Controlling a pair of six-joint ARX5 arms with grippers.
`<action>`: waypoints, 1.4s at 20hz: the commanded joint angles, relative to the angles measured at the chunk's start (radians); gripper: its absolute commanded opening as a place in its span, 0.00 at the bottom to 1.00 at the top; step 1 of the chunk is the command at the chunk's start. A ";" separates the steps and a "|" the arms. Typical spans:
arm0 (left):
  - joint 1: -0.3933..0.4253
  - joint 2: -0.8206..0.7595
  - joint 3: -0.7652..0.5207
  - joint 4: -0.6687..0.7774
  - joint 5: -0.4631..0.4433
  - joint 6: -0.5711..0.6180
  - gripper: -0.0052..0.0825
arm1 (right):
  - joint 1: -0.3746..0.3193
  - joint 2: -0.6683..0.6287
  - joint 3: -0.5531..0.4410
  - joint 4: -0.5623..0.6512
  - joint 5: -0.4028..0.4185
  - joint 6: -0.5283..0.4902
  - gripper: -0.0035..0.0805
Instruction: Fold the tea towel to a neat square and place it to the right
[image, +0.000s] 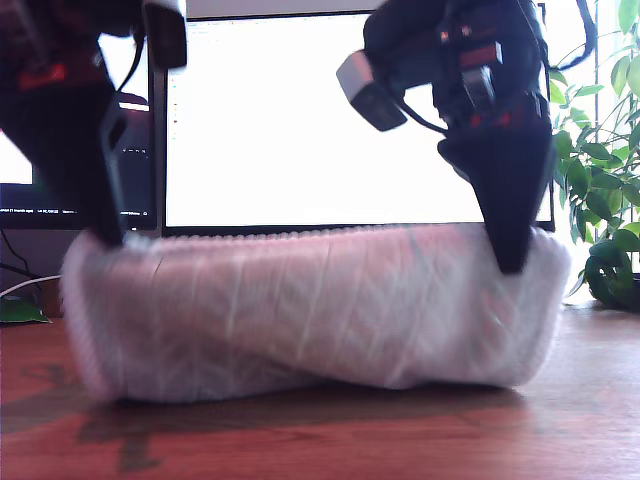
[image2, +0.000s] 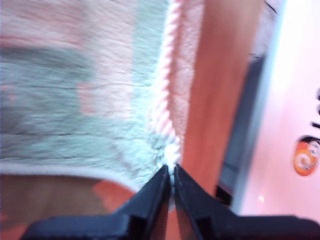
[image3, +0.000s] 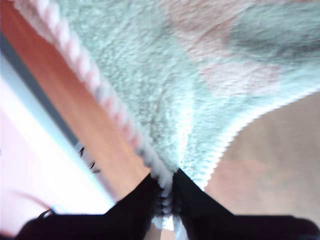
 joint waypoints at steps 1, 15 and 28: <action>-0.021 -0.011 -0.042 0.003 0.005 -0.010 0.04 | 0.012 -0.038 -0.023 -0.005 -0.016 0.012 0.03; -0.022 -0.011 -0.169 0.042 -0.186 -0.100 0.04 | 0.107 -0.038 -0.156 0.068 -0.092 0.058 0.04; -0.018 -0.011 -0.169 0.058 -0.153 -0.175 0.38 | 0.113 -0.038 -0.156 0.061 -0.160 0.093 0.31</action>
